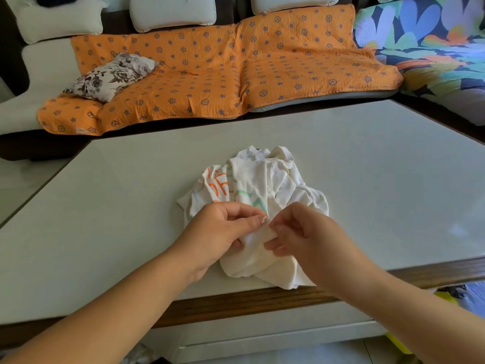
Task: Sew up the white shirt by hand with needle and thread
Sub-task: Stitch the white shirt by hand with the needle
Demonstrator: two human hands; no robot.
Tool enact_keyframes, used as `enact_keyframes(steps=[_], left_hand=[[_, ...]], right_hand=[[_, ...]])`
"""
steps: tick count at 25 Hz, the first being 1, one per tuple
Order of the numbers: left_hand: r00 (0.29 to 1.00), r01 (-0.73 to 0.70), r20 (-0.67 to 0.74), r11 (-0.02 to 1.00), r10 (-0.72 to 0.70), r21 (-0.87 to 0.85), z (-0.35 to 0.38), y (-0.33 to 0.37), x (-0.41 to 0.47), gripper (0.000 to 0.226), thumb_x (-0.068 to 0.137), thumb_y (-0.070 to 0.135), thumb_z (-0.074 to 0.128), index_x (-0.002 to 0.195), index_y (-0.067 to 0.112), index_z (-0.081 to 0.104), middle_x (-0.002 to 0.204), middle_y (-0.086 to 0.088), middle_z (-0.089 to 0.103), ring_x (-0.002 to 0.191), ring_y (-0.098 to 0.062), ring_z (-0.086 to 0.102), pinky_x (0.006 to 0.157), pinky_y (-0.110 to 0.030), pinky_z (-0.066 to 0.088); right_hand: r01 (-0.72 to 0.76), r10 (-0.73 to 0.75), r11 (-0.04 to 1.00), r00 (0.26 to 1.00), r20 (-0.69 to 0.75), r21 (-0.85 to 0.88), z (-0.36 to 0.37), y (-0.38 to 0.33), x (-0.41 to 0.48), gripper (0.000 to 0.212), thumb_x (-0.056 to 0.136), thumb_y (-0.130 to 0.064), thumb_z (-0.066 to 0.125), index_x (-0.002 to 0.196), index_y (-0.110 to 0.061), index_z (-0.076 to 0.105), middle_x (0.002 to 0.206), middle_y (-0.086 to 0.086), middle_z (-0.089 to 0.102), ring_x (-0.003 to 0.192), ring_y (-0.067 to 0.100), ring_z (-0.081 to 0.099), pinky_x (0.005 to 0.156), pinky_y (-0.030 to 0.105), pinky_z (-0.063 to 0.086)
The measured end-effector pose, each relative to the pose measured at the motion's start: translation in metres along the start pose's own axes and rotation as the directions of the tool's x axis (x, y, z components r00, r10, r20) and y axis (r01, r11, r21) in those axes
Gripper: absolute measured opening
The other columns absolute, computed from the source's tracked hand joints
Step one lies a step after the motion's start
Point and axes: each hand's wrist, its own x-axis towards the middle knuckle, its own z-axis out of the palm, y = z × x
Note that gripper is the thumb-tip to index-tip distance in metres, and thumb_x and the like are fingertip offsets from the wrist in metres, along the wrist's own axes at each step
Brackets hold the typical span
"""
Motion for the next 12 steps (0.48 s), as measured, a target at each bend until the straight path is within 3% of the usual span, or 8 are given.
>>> enact_keyframes(steps=[2, 4, 9, 12], left_hand=[[1.000, -0.008, 0.016, 0.995, 0.007, 0.096, -0.004, 0.000, 0.000, 0.006, 0.084, 0.018, 0.073, 0.087, 0.022, 0.077, 0.074, 0.013, 0.072, 0.067, 0.005, 0.059, 0.057, -0.013, 0.045], [1.000, -0.020, 0.014, 0.988, 0.018, 0.153, -0.007, -0.001, 0.000, 0.006, 0.084, 0.017, 0.074, 0.085, 0.023, 0.076, 0.069, 0.016, 0.069, 0.061, 0.006, 0.056, 0.055, -0.012, 0.044], [1.000, 0.012, -0.026, 0.999, -0.011, 0.045, -0.005, -0.001, 0.001, 0.003, 0.084, 0.018, 0.074, 0.083, 0.021, 0.074, 0.070, 0.015, 0.069, 0.052, 0.006, 0.054, 0.051, -0.014, 0.041], [1.000, 0.010, -0.019, 1.000, -0.010, 0.014, -0.004, -0.001, 0.001, 0.003, 0.083, 0.020, 0.074, 0.082, 0.022, 0.074, 0.074, 0.013, 0.070, 0.056, 0.005, 0.054, 0.051, -0.016, 0.041]], right_hand=[[0.057, -0.059, 0.998, 0.994, -0.097, -0.024, -0.004, 0.009, 0.008, 0.018, 0.099, -0.017, 0.052, 0.085, -0.028, 0.058, 0.079, -0.006, 0.071, 0.069, -0.002, 0.068, 0.067, 0.012, 0.050], [0.077, -0.075, 0.997, 0.988, -0.134, 0.010, -0.007, 0.013, 0.014, 0.021, 0.098, -0.013, 0.052, 0.084, -0.028, 0.058, 0.079, -0.006, 0.070, 0.066, -0.002, 0.068, 0.061, 0.006, 0.046], [0.110, -0.120, 0.991, 0.983, -0.138, -0.077, -0.003, 0.022, 0.016, 0.022, 0.097, -0.018, 0.054, 0.083, -0.034, 0.058, 0.084, -0.012, 0.067, 0.071, -0.004, 0.065, 0.065, 0.011, 0.048], [0.261, -0.315, 0.941, 0.909, -0.272, -0.217, -0.004, 0.017, 0.009, 0.012, 0.094, -0.025, 0.055, 0.088, -0.034, 0.057, 0.095, -0.022, 0.057, 0.082, -0.003, 0.058, 0.065, 0.014, 0.046]])
